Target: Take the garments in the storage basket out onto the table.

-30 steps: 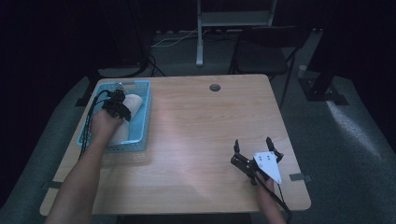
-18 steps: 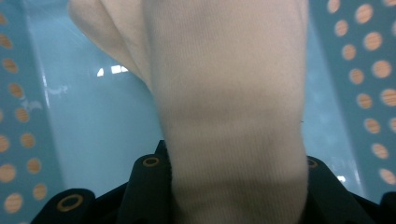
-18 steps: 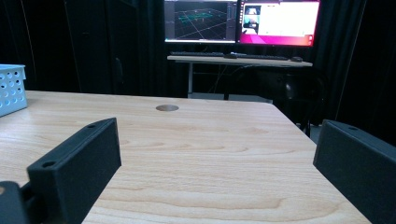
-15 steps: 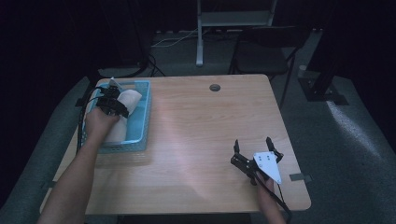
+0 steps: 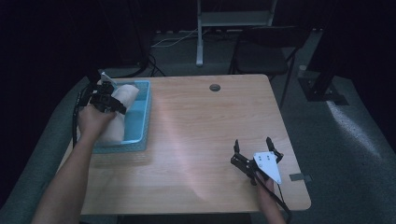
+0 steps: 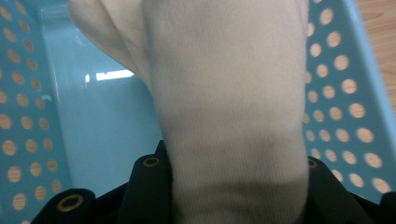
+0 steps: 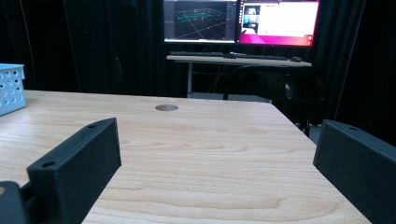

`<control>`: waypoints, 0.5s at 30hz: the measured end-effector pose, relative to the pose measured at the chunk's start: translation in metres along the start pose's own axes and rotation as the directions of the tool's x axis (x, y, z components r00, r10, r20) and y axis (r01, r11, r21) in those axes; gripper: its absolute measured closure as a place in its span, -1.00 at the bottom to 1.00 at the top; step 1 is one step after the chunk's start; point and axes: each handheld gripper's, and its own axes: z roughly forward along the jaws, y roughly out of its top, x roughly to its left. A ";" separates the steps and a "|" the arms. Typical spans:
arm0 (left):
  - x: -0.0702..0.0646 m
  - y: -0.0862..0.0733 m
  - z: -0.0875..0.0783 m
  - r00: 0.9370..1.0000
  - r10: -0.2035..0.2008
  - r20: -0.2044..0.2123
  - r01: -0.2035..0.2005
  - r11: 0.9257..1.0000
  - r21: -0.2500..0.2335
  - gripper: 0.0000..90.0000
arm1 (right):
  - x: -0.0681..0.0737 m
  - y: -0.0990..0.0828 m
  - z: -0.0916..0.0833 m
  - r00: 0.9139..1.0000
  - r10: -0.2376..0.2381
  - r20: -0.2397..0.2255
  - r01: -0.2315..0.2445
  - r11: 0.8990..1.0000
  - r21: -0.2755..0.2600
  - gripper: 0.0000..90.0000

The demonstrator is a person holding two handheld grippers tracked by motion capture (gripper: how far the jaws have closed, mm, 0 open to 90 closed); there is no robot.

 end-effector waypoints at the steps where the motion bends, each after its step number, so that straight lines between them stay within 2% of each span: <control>1: 0.001 0.000 -0.002 1.000 -0.012 0.011 0.012 1.000 -0.007 0.43 | 0.000 0.000 0.000 1.000 -0.001 0.001 0.001 1.000 0.001 -1.00; 5: 0.001 0.001 -0.012 1.000 -0.013 0.027 0.014 1.000 -0.013 0.43 | 0.000 0.000 0.000 1.000 -0.001 0.003 0.001 1.000 0.001 -1.00; 15: 0.001 0.004 -0.042 0.998 -0.026 0.049 0.030 0.997 -0.067 0.43 | 0.000 0.000 0.000 1.000 -0.008 -0.002 0.008 1.000 0.000 -1.00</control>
